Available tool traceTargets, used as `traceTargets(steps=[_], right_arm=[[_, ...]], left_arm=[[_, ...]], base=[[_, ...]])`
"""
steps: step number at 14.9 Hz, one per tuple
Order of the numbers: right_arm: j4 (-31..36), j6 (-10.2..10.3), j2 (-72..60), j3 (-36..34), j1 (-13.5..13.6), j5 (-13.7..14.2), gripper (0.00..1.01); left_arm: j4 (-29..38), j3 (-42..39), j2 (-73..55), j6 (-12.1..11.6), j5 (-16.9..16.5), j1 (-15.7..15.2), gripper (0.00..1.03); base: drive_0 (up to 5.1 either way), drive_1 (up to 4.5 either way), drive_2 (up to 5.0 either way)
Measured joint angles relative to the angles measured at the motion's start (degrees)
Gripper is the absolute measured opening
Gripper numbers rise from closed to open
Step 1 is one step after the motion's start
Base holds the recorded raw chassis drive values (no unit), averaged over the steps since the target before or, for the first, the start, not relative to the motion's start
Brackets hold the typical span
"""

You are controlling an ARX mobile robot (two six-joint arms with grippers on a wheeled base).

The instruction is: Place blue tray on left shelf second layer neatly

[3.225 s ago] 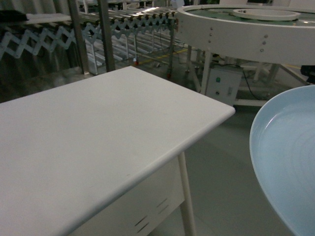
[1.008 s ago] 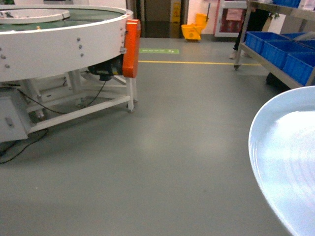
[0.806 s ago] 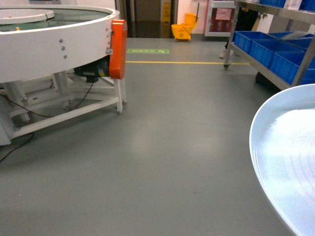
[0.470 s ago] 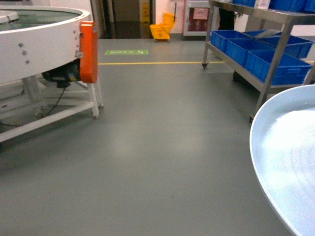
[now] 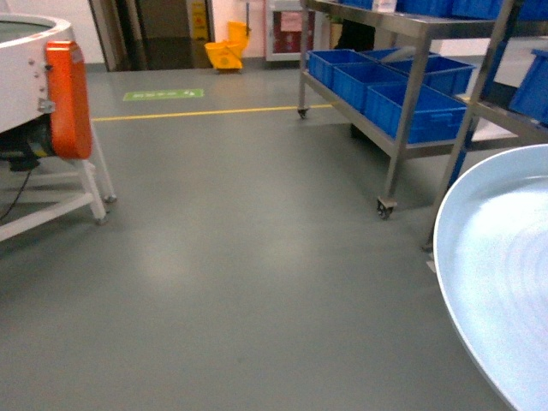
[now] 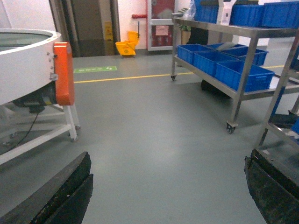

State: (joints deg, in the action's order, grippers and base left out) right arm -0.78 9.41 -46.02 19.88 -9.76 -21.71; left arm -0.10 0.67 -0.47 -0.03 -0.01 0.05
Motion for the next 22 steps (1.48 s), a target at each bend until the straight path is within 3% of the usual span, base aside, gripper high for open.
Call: traceTargets(steps=[22], right_arm=[[-0.37, 0.00, 0.00, -0.02, 0.00, 0.11, 0.02]], left_arm=[[-0.11, 0.00, 0.00, 0.00, 0.00, 0.00, 0.98]], base=[[2.0, -0.90, -5.6]])
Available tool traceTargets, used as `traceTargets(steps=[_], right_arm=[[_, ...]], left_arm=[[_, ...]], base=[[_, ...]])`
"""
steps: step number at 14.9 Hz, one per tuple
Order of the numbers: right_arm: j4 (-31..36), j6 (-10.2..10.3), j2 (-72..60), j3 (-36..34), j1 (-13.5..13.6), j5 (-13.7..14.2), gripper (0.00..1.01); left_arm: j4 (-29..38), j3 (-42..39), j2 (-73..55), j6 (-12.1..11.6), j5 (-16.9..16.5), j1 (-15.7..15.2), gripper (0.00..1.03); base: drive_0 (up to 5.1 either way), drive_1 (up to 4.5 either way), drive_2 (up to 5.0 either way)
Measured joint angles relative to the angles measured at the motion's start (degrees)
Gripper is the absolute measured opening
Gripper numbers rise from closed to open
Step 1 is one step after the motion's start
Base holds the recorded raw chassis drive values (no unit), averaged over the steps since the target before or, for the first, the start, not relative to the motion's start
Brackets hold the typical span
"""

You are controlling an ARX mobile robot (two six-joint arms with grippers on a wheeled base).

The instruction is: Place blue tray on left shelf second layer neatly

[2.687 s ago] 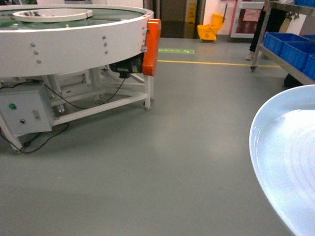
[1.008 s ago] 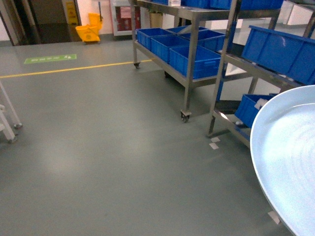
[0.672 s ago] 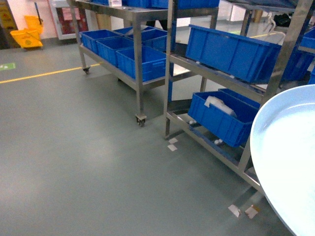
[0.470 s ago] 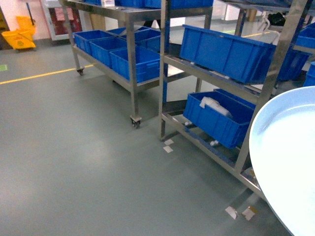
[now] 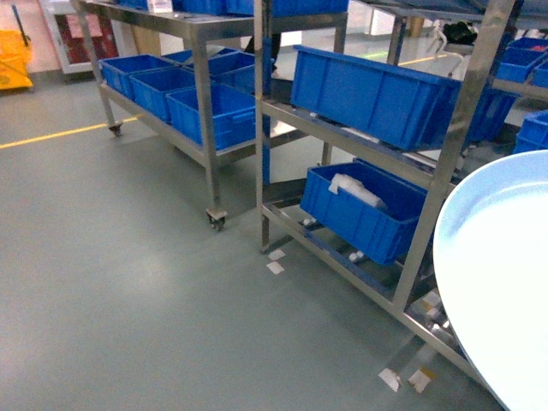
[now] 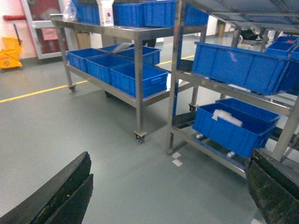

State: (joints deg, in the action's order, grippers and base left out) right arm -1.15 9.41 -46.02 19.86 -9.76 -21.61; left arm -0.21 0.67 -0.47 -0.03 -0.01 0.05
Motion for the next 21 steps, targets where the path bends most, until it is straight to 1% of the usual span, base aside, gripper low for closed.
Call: traceTargets(steps=[4, 16, 21], right_arm=[[0.07, 0.00, -0.24, 0.00, 0.00, -0.04, 0.02], [0.13, 0.00, -0.22, 0.00, 0.00, -0.09, 0.02], [0.09, 0.00, -0.15, 0.00, 0.00, 0.13, 0.02]], left_arm=[[-0.07, 0.00, 0.00, 0.00, 0.04, 0.00, 0.98], [0.00, 0.00, 0.00, 0.00, 0.04, 0.00, 0.98], [0.02, 0.00, 0.00, 0.00, 0.00, -0.04, 0.98]], base=[[2.0, -0.90, -5.6], [-1.6, -1.60, -1.6], [-6.6, 0.81, 0.8]])
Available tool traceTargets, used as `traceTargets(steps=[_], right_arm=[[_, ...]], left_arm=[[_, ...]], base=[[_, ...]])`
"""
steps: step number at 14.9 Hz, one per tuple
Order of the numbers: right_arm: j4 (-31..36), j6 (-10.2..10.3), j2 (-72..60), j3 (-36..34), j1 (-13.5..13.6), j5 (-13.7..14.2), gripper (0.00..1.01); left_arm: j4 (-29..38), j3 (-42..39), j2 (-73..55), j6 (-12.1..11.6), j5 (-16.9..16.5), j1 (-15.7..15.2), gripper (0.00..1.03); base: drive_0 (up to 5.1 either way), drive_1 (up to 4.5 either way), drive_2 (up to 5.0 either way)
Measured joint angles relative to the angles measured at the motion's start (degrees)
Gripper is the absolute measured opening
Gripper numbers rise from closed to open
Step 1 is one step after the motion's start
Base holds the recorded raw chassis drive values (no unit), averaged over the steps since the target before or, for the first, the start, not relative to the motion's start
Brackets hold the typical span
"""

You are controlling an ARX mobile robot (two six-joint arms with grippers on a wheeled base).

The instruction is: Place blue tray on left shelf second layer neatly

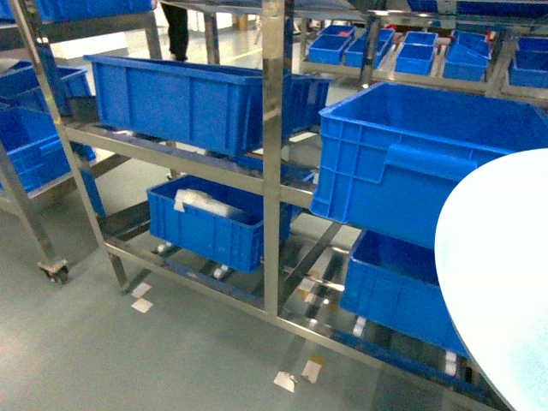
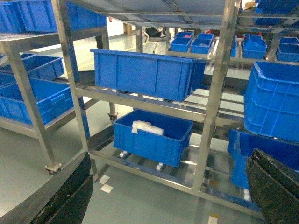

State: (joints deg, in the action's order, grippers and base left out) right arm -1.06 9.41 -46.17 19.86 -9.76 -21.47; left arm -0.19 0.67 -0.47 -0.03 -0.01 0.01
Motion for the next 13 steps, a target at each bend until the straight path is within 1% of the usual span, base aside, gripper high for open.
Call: traceTargets(steps=[3, 13], right_arm=[[0.15, 0.00, 0.17, 0.00, 0.02, -0.46, 0.02], [0.02, 0.00, 0.15, 0.02, 0.00, -0.22, 0.02]], left_arm=[[-0.09, 0.00, 0.00, 0.00, 0.22, 0.04, 0.98], [-0.04, 0.00, 0.00, 0.00, 0.04, 0.04, 0.98]], base=[[-1.9, -1.86, -1.9], [-1.6, -1.63, -1.6]])
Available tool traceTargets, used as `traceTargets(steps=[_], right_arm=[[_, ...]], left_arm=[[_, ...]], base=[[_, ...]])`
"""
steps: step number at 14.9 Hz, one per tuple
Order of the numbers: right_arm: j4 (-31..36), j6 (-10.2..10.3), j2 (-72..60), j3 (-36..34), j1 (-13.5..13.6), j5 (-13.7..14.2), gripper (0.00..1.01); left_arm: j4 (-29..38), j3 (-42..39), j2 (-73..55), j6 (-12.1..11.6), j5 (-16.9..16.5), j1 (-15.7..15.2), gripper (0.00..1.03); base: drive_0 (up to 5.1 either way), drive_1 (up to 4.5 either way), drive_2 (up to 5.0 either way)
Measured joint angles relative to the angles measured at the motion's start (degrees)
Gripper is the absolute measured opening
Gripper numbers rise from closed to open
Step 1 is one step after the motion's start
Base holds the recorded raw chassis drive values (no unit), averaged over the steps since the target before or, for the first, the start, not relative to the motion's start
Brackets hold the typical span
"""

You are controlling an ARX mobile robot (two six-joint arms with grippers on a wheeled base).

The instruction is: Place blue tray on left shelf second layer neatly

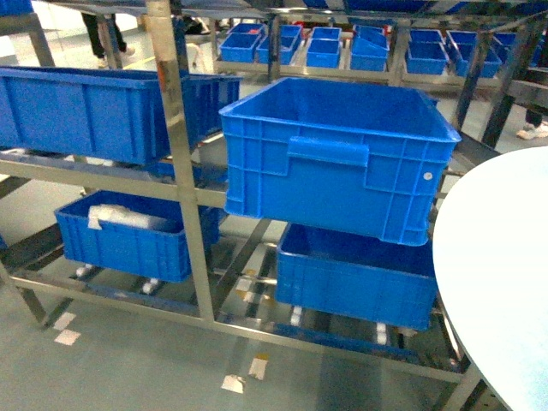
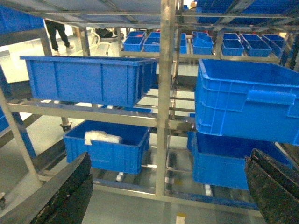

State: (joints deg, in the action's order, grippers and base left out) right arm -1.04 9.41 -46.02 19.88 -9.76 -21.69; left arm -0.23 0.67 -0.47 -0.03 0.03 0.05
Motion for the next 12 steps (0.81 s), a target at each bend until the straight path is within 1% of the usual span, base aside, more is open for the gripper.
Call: traceTargets(steps=[9, 12], right_arm=[[-0.02, -0.02, 0.00, -0.02, 0.00, 0.17, 0.02], [-0.11, 0.00, 0.02, -0.02, 0.00, 0.20, 0.02]], left_arm=[[0.02, 0.00, 0.00, 0.00, -0.02, 0.07, 0.98], [0.04, 0.00, 0.00, 0.00, -0.02, 0.07, 0.98]], base=[[0.0, 0.11, -0.1], [0.0, 4.14, -4.2]])
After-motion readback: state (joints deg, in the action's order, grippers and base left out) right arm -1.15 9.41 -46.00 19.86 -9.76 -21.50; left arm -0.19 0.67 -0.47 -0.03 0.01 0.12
